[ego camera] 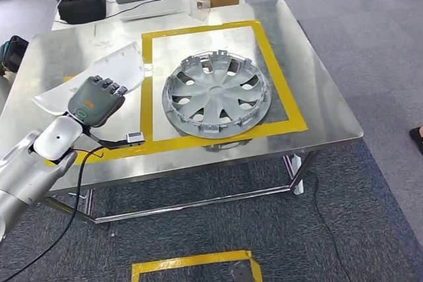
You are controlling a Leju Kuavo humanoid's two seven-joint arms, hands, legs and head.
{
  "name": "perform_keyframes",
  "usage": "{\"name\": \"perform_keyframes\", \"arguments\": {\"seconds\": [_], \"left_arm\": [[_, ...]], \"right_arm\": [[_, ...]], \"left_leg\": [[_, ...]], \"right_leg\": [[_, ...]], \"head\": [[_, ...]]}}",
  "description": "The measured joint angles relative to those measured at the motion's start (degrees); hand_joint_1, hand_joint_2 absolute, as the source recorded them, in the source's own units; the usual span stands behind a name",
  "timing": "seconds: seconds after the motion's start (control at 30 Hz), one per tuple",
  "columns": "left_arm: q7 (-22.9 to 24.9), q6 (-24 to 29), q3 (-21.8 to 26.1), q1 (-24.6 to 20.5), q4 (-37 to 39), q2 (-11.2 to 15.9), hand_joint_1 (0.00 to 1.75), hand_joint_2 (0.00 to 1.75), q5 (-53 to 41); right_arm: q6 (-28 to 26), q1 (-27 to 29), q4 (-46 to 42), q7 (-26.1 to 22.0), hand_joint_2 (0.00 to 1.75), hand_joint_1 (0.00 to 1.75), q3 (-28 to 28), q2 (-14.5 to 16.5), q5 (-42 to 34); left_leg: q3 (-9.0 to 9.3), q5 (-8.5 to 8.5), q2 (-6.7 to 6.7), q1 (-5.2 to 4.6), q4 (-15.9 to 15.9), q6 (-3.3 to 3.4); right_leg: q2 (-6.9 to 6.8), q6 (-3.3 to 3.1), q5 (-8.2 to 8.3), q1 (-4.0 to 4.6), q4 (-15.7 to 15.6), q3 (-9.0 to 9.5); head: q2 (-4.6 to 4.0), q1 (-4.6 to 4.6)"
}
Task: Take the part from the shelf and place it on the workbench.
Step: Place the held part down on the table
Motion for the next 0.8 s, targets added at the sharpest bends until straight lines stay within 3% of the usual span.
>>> {"name": "perform_keyframes", "arguments": {"seconds": [0.07,0.1,0.13,0.23,0.3,0.33,0.43,0.53,0.63,0.77,0.8], "left_arm": [[-0.5,0.4,0.0,0.3,0.2,-0.1,1.75,1.75,0.6],[-0.9,0.9,-0.1,0.6,0.3,-0.1,1.75,1.75,1.0],[-1.3,1.5,-0.1,0.8,0.3,-0.1,1.75,1.75,1.4],[-1.3,2.9,0.0,0.8,0.5,-0.1,1.75,1.75,1.0],[-0.9,2.5,-0.2,0.4,0.9,-0.3,1.75,1.75,0.0],[-0.8,2.1,-0.3,0.2,1.1,-0.5,1.75,1.75,-0.4],[-0.4,1.4,-0.5,-0.3,1.8,-1.1,1.75,1.75,-1.2],[0.0,1.3,-1.1,-0.7,2.5,-1.5,1.75,1.75,-1.6],[0.0,1.2,-1.4,-0.8,3.0,-1.7,1.75,1.75,-1.8],[0.0,1.2,-1.5,-1.0,3.5,-1.9,1.75,1.75,-1.8],[0.1,1.3,-1.5,-1.0,3.6,-2.0,1.31,1.75,-1.9]], "right_arm": [[0.0,0.1,0.0,0.0,0.00,0.00,0.0,0.0,0.0],[0.0,0.2,0.0,0.0,0.00,0.00,0.0,0.0,0.0],[0.0,0.2,0.0,0.0,0.00,0.00,0.0,0.0,0.0],[0.1,0.2,0.0,0.0,0.00,0.00,0.0,0.0,0.1],[0.1,0.1,0.0,-0.1,0.00,0.00,-0.1,0.0,0.1],[0.1,0.1,0.0,-0.2,0.00,0.00,-0.2,0.0,0.1],[0.2,0.1,0.0,-0.4,0.00,0.00,-0.5,-0.1,0.0],[0.2,0.1,0.0,-0.5,0.00,0.00,-0.7,-0.1,0.0],[0.2,0.1,0.0,-0.5,0.00,0.00,-1.0,-0.1,0.0],[0.2,0.1,0.0,-0.6,0.00,0.00,-1.1,-0.1,0.1],[0.3,0.1,0.0,-0.6,0.00,0.00,-1.2,-0.1,0.1]], "left_leg": [[-4.53,-3.02,0.00,-0.07,6.9,-0.02],[-6.01,-3.46,0.00,-0.08,8.4,0.04],[-6.56,-2.53,0.00,-0.08,8.0,0.16],[-3.67,5.56,0.11,-0.16,-2.2,0.56],[-1.95,7.54,0.23,-0.35,-7.1,0.81],[-1.74,7.22,0.24,-0.40,-7.7,0.76],[-1.68,7.41,-0.02,-0.39,-7.9,0.64],[-1.70,7.23,-0.23,-0.53,-7.8,1.05],[-1.71,7.13,-0.24,-0.59,-7.8,1.47],[-1.71,7.15,-0.24,-0.62,-7.8,1.63],[-1.71,7.18,-0.24,-0.62,-7.8,1.65]], "right_leg": [[-0.01,-0.47,-0.56,0.17,-0.1,0.70],[0.04,-0.59,-0.86,0.26,-0.1,1.11],[0.11,-0.66,-1.22,0.33,-0.1,1.56],[0.34,-0.26,-2.43,0.47,0.0,3.10],[0.43,0.41,-3.12,0.68,0.1,3.28],[0.42,0.42,-3.40,0.83,0.2,3.12],[0.18,-0.58,-3.60,0.98,-0.1,3.12],[-0.02,-0.59,-3.40,0.92,-0.8,3.85],[-0.05,-0.10,-3.27,0.87,-1.4,4.04],[-0.07,1.51,-3.24,0.73,-1.7,4.04],[-0.07,1.63,-3.21,0.73,-1.7,4.05]], "head": [[0.00,-0.03],[0.00,-0.04],[0.00,-0.03],[0.00,-0.01],[0.00,-0.13],[0.00,-0.19],[0.00,-0.21],[0.00,-0.21],[0.00,-0.22],[0.00,-0.24],[0.00,-0.25]]}}
